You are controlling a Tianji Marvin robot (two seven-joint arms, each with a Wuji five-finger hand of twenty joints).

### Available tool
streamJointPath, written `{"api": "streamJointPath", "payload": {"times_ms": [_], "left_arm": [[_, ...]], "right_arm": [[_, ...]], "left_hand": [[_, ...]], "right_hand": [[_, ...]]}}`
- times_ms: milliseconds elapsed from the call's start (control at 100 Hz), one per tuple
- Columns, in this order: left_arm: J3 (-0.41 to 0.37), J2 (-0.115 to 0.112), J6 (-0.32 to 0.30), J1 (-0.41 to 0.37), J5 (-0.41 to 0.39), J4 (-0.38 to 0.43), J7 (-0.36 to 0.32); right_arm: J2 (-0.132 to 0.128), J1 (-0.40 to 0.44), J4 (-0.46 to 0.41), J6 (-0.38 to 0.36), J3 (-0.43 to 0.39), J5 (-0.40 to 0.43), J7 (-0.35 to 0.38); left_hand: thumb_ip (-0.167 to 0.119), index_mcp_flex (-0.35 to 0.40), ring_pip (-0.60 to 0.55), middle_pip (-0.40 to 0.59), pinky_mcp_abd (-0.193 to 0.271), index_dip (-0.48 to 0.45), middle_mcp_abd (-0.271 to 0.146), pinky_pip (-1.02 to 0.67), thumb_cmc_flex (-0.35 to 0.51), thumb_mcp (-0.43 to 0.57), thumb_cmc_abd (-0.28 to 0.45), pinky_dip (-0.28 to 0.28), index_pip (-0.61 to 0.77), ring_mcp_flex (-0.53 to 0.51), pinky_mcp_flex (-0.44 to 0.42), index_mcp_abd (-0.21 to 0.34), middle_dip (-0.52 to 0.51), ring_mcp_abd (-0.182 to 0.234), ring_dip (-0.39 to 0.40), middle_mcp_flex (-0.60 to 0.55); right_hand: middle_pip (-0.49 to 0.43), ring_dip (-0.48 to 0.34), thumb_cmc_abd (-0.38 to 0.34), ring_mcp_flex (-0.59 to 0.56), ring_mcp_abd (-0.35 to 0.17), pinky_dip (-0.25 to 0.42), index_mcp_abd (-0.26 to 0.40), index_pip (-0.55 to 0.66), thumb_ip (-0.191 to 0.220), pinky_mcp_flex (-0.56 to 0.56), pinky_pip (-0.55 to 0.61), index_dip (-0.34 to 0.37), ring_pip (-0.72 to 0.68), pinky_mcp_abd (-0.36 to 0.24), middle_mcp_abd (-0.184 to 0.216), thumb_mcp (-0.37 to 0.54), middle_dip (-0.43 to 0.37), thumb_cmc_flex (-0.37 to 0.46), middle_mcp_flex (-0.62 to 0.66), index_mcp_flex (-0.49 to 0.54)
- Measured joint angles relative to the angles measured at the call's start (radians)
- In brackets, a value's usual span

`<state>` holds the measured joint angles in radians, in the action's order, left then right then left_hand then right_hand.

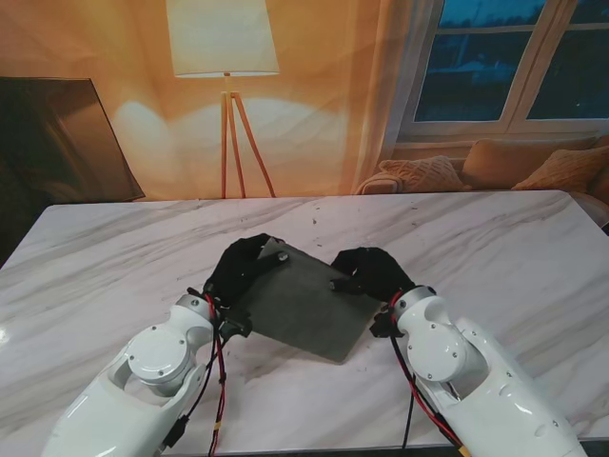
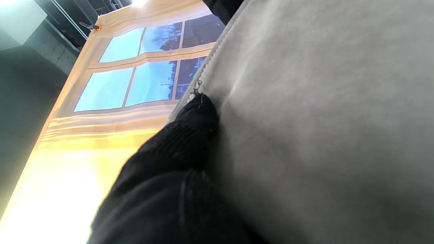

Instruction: Collect documents into a storage pouch

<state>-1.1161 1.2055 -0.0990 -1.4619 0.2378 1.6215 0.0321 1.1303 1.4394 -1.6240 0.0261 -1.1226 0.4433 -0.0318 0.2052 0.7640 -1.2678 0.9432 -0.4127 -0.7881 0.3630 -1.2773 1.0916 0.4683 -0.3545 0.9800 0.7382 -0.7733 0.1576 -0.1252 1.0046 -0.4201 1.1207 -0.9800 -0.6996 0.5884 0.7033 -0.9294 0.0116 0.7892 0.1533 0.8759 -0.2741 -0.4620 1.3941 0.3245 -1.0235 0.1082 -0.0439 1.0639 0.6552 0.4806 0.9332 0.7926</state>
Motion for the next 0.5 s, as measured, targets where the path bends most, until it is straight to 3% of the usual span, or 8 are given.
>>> {"api": "streamJointPath", "payload": {"times_ms": [240,350,500], "left_arm": [[0.01,0.009,0.01,0.014,0.01,-0.032,0.017],[0.013,0.012,0.017,0.018,-0.007,-0.042,0.033],[0.013,0.015,0.03,0.019,-0.091,-0.052,0.052]], "right_arm": [[0.008,0.004,-0.001,0.006,0.02,-0.026,-0.022],[0.013,0.005,0.002,0.006,0.026,-0.029,-0.033],[0.017,-0.004,0.017,0.009,0.033,-0.029,-0.036]], "left_hand": [[0.0,0.001,0.074,-0.056,0.006,0.073,-0.003,0.02,0.005,0.0,0.002,-0.031,0.004,0.021,-0.016,0.0,-0.056,-0.003,-0.055,0.002],[0.0,0.001,0.144,-0.148,0.012,0.15,-0.011,0.039,0.026,-0.022,0.007,-0.069,0.011,0.072,-0.054,0.0,-0.061,-0.006,-0.107,0.02],[-0.001,0.001,0.246,-0.294,0.02,0.224,-0.015,0.065,0.032,-0.019,0.008,-0.117,0.012,0.133,-0.097,0.006,-0.073,-0.005,-0.172,0.046]], "right_hand": [[-0.092,-0.013,0.034,-0.183,0.008,-0.049,0.002,0.092,-0.006,-0.208,0.197,-0.064,-0.149,0.002,0.007,0.06,0.06,0.106,0.177,0.094],[-0.105,-0.029,0.025,-0.254,-0.013,-0.068,-0.015,0.098,-0.007,-0.312,0.28,-0.078,-0.208,-0.005,0.002,0.06,0.06,0.131,0.185,0.114],[-0.105,-0.031,0.025,-0.27,-0.025,-0.09,-0.024,0.104,-0.013,-0.352,0.307,-0.066,-0.259,-0.011,0.002,0.05,0.064,0.15,0.184,0.114]]}}
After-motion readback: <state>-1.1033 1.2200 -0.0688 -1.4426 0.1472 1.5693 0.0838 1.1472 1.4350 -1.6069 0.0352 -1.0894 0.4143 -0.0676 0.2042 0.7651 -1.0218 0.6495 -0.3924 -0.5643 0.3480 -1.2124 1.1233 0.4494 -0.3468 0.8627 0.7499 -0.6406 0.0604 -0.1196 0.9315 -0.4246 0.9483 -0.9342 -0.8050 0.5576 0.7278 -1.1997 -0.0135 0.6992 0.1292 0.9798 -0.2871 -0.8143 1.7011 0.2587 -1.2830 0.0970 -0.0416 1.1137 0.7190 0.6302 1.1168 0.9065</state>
